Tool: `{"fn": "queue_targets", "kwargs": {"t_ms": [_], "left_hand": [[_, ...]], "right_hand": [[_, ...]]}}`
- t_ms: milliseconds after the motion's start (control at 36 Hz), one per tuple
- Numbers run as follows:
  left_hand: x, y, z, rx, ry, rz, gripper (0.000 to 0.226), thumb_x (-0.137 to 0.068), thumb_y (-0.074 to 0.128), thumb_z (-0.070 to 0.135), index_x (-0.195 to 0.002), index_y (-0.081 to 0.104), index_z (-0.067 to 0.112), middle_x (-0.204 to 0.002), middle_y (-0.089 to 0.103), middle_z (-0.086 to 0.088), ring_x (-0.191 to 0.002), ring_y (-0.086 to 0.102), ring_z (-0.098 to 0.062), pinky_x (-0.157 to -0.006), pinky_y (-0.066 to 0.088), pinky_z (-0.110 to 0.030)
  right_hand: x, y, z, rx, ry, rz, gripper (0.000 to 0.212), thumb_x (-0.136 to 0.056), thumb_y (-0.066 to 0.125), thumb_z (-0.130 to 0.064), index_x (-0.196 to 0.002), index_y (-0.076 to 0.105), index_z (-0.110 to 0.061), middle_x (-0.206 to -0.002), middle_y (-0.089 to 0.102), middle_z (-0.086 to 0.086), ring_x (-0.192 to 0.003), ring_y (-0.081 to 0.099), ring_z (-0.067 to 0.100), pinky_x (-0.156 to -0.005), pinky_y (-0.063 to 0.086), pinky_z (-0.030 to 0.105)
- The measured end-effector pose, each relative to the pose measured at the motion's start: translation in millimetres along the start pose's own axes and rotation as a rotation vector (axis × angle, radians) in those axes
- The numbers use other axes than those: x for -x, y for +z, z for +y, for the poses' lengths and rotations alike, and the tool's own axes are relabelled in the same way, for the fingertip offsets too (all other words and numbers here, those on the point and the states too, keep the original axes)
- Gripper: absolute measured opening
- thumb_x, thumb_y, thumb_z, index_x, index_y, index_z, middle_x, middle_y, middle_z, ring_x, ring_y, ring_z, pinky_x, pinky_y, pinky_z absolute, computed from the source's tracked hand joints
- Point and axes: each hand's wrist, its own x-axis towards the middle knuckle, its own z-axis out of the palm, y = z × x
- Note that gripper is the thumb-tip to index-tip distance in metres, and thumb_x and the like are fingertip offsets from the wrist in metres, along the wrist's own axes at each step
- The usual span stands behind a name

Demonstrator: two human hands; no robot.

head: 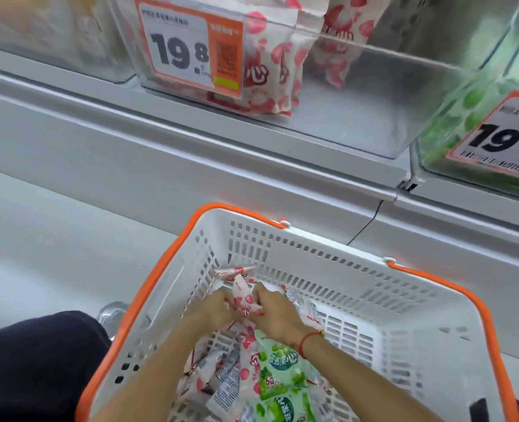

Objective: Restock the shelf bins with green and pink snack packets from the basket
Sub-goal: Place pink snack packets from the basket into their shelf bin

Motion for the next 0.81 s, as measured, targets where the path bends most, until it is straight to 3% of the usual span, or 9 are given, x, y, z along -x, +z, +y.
{"fn": "queue_targets", "kwargs": {"t_ms": [83,167,306,444,556,639,695,750,806], "left_hand": [[22,-22,17,0.191,0.003,-0.028,0.039,-0.076,0.080,0.021,-0.107,0.061,0.006,-0.099,0.068,0.000,-0.089,0.064,-0.012,-0.072,0.051,-0.018],[48,-46,47,0.262,0.085,-0.160,0.042,-0.083,0.073,0.021,-0.120,0.053,0.020,-0.113,0.062,0.006,-0.098,0.058,-0.004,-0.066,0.043,-0.005],[82,-87,102,0.253,0.283,-0.145,0.029,-0.079,0.074,0.033,-0.105,0.068,0.022,-0.104,0.070,0.007,-0.099,0.064,-0.004,-0.092,0.048,-0.018],[114,-125,156,0.301,0.566,0.016,0.014,-0.074,0.076,0.028,-0.085,0.074,0.018,-0.087,0.073,-0.002,-0.084,0.067,-0.009,-0.085,0.049,-0.024],[151,-152,198,0.382,0.803,0.221,0.010,-0.081,0.071,0.012,-0.090,0.074,0.012,-0.088,0.075,-0.002,-0.080,0.066,-0.002,-0.077,0.049,-0.013],[177,-169,229,0.451,0.972,0.417,0.012,-0.076,0.072,0.025,-0.088,0.073,0.021,-0.082,0.074,0.010,-0.076,0.066,0.003,-0.070,0.047,-0.008],[184,-181,245,0.489,1.025,0.577,0.011,-0.080,0.065,0.033,-0.087,0.070,0.025,-0.079,0.071,0.019,-0.074,0.061,0.009,-0.070,0.044,-0.004],[181,-193,256,0.295,1.009,0.770,0.015,-0.091,0.058,0.038,-0.097,0.068,0.028,-0.093,0.067,0.023,-0.087,0.056,0.010,-0.076,0.037,-0.001],[167,-205,260,-0.059,0.958,0.938,0.027,-0.095,0.051,0.044,-0.116,0.062,0.031,-0.114,0.060,0.018,-0.111,0.048,-0.001,-0.094,0.032,-0.013]], "right_hand": [[13,-39,1,-0.017,-0.013,0.025,0.027,-0.090,0.059,-0.018,-0.109,0.041,-0.019,-0.099,0.063,0.006,-0.087,0.059,0.023,-0.059,0.035,0.029],[27,-83,-2,-0.077,-0.019,-0.003,0.031,-0.086,0.064,-0.012,-0.102,0.040,-0.024,-0.097,0.065,0.004,-0.085,0.064,0.022,-0.064,0.047,0.030],[63,-154,-19,-0.063,-0.077,0.111,0.035,-0.080,0.068,-0.016,-0.102,0.044,-0.029,-0.090,0.069,0.004,-0.080,0.064,0.020,-0.068,0.049,0.032],[106,-210,-61,-0.004,-0.201,0.401,0.051,-0.075,0.069,-0.031,-0.119,0.044,-0.033,-0.098,0.065,-0.008,-0.087,0.061,0.016,-0.074,0.051,0.035],[137,-252,-90,-0.073,-0.319,0.605,0.042,-0.075,0.074,-0.029,-0.107,0.047,-0.034,-0.087,0.068,-0.012,-0.081,0.065,0.012,-0.072,0.052,0.033],[157,-286,-108,-0.134,-0.398,0.735,0.040,-0.075,0.076,-0.014,-0.094,0.049,-0.038,-0.078,0.062,-0.023,-0.070,0.062,-0.004,-0.061,0.046,0.013],[165,-307,-118,-0.154,-0.397,0.824,0.038,-0.074,0.076,-0.012,-0.088,0.050,-0.036,-0.077,0.064,-0.021,-0.067,0.061,-0.005,-0.057,0.044,0.011],[165,-325,-126,-0.149,-0.375,0.912,0.033,-0.074,0.074,-0.013,-0.086,0.051,-0.032,-0.076,0.064,-0.016,-0.069,0.061,-0.002,-0.061,0.048,0.017],[157,-341,-132,-0.152,-0.340,0.978,0.027,-0.076,0.071,-0.014,-0.091,0.052,-0.026,-0.080,0.066,-0.011,-0.074,0.063,0.007,-0.069,0.052,0.030]]}}
